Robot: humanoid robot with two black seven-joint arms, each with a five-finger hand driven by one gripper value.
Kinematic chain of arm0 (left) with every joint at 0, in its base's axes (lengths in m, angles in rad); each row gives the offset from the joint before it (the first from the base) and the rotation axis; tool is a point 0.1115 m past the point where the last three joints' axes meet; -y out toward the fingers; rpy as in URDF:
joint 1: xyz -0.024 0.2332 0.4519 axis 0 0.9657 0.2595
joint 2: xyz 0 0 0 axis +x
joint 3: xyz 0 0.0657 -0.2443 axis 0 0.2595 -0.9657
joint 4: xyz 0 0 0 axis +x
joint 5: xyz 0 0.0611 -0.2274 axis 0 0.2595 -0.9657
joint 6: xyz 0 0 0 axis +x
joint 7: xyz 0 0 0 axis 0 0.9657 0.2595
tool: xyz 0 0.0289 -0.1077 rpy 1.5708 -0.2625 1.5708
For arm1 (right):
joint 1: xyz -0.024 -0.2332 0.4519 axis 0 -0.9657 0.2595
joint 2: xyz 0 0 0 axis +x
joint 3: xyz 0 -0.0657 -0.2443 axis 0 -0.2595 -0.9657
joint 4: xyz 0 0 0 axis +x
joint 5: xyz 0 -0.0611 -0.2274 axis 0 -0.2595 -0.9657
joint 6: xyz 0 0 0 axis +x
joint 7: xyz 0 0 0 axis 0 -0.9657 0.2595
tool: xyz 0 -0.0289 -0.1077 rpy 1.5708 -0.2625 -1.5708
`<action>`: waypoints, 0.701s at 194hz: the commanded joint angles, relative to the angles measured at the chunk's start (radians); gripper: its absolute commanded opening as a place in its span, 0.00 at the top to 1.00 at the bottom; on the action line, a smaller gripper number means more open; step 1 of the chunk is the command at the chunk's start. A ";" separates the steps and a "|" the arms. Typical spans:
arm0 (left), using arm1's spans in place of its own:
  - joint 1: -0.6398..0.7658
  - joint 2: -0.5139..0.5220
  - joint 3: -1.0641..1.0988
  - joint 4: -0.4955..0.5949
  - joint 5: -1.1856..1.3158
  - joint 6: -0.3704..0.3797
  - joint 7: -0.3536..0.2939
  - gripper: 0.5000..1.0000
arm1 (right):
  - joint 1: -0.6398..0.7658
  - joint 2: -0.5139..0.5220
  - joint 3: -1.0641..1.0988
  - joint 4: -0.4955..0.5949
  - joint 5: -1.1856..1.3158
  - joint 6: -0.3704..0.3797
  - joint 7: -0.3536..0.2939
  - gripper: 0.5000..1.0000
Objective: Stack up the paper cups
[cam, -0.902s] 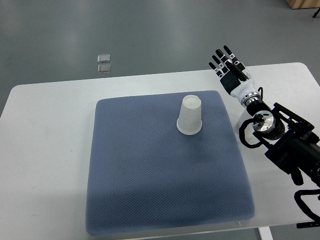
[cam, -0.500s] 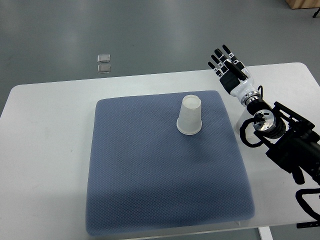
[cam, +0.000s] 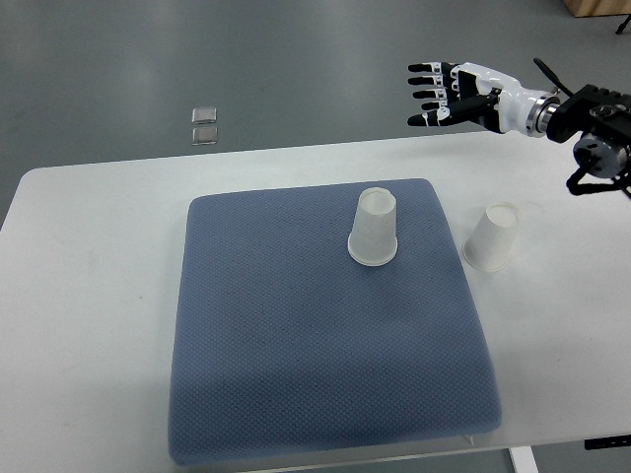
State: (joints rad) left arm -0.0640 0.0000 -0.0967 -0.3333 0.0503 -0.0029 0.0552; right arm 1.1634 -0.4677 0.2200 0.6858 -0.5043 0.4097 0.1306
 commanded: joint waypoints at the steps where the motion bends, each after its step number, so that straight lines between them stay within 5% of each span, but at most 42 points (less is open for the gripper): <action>1: 0.000 0.000 0.000 -0.009 0.000 0.000 0.000 0.00 | 0.167 -0.072 -0.266 0.087 -0.145 0.027 -0.011 0.14; 16: 0.000 0.000 0.002 -0.009 0.000 0.000 0.000 0.00 | 0.338 -0.085 -0.551 0.167 -0.221 0.035 -0.019 0.14; 26: 0.000 0.000 0.002 -0.009 0.000 0.000 0.000 0.00 | 0.338 -0.085 -0.551 0.167 -0.221 0.035 -0.019 0.14; 27: 0.001 0.000 0.002 -0.009 0.000 0.000 0.000 0.00 | 0.455 -0.077 -0.723 0.217 -0.250 0.038 -0.026 0.14; 33: 0.000 0.000 0.003 -0.009 0.000 0.000 0.000 0.00 | 0.522 -0.072 -0.819 0.253 -0.263 0.046 -0.032 0.14; 50: 0.000 0.000 0.003 -0.009 0.002 0.000 0.000 0.00 | 0.585 -0.066 -0.896 0.290 -0.272 0.054 -0.037 0.14; 51: 0.000 0.000 0.003 -0.009 0.000 -0.002 0.000 0.00 | 0.679 -0.040 -0.994 0.338 -0.276 0.079 -0.037 0.14; 59: 0.000 0.000 0.005 -0.009 0.002 0.000 0.000 0.00 | 0.751 -0.017 -1.059 0.379 -0.277 0.110 -0.037 0.14; 80: 0.001 0.000 0.003 -0.009 0.002 -0.002 0.000 0.00 | 0.864 0.008 -1.142 0.429 -0.277 0.201 -0.037 0.14; 136: 0.001 0.000 0.003 -0.010 0.002 -0.003 0.000 0.00 | 0.944 -0.014 -1.146 0.478 -0.244 0.201 -0.034 0.14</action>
State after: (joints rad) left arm -0.0639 0.0000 -0.0945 -0.3426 0.0525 -0.0054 0.0552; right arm 2.0882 -0.4628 -0.9319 1.1439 -0.7708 0.6106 0.0959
